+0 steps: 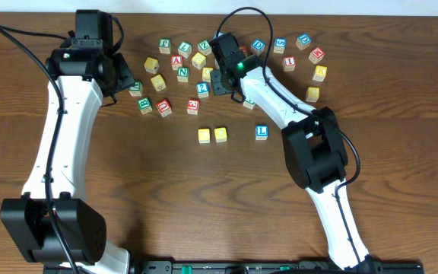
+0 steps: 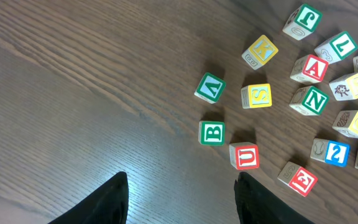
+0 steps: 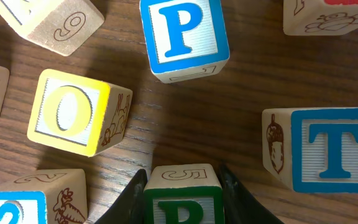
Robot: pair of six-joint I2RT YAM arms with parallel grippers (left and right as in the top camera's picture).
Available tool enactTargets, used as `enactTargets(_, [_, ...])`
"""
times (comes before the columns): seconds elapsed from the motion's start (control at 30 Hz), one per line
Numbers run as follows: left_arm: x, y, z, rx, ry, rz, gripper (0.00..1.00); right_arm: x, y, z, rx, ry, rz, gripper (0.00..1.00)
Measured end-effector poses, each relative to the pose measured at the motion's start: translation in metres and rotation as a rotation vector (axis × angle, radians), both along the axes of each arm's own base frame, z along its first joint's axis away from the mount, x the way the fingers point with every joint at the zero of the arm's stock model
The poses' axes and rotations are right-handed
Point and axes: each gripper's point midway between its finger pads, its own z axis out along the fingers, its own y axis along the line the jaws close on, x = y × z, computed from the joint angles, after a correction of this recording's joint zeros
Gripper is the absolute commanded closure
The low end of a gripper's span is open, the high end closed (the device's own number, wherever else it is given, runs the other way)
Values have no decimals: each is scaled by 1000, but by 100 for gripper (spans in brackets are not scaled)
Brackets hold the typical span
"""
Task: Spell out CORL
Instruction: 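Move the right gripper over the green R block in the pile, then grasp the green R block with the right gripper and lift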
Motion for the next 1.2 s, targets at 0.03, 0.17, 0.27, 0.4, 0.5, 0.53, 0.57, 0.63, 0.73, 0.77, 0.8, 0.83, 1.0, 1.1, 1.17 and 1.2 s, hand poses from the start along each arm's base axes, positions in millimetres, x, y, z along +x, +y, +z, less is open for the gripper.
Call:
enactTargets(0.03, [0, 0, 0, 0, 0, 0, 46, 0, 0, 0, 0, 0, 0, 79])
enactTargets(0.17, [0, 0, 0, 0, 0, 0, 46, -4, -2, 1, -9, 16, 0, 81])
enactTargets(0.27, [0, 0, 0, 0, 0, 0, 46, -10, -5, 4, -20, 37, 1, 82])
enactTargets(0.4, [0, 0, 0, 0, 0, 0, 46, -22, -12, 40, -23, 46, 1, 82])
enactTargets(0.5, [0, 0, 0, 0, 0, 0, 46, -35, -19, 72, -24, 49, 1, 83])
enactTargets(0.53, [0, 0, 0, 0, 0, 0, 46, -39, -22, 78, -28, 57, 1, 83])
enactTargets(0.57, [0, 0, 0, 0, -1, 0, 46, -49, -26, 87, -36, 78, 3, 82])
enactTargets(0.63, [0, 0, 0, 0, 0, 0, 46, -63, -32, 94, -48, 119, 7, 83])
enactTargets(0.73, [0, 0, 0, 0, 0, 0, 46, -92, -44, 86, -91, 243, 10, 82])
enactTargets(0.77, [0, 0, 0, 0, 0, 0, 46, -99, -47, 82, -102, 275, 8, 82])
enactTargets(0.8, [0, 0, 0, 0, 0, 0, 46, -108, -51, 76, -116, 314, 7, 82])
enactTargets(0.83, [0, 0, 0, 0, 0, 0, 46, -116, -53, 68, -122, 346, 7, 82])
enactTargets(1.0, [0, 0, 0, 0, 0, 0, 46, -139, -53, 29, -120, 432, -2, 82])
enactTargets(1.1, [0, 0, 0, 0, 0, 0, 46, -142, -46, 17, -82, 436, -2, 80])
enactTargets(1.17, [0, 0, 0, 0, 0, 0, 46, -142, -43, 13, -68, 436, -4, 79])
enactTargets(1.2, [0, 0, 0, 0, 0, 0, 46, -140, -40, 11, -57, 427, -4, 78])
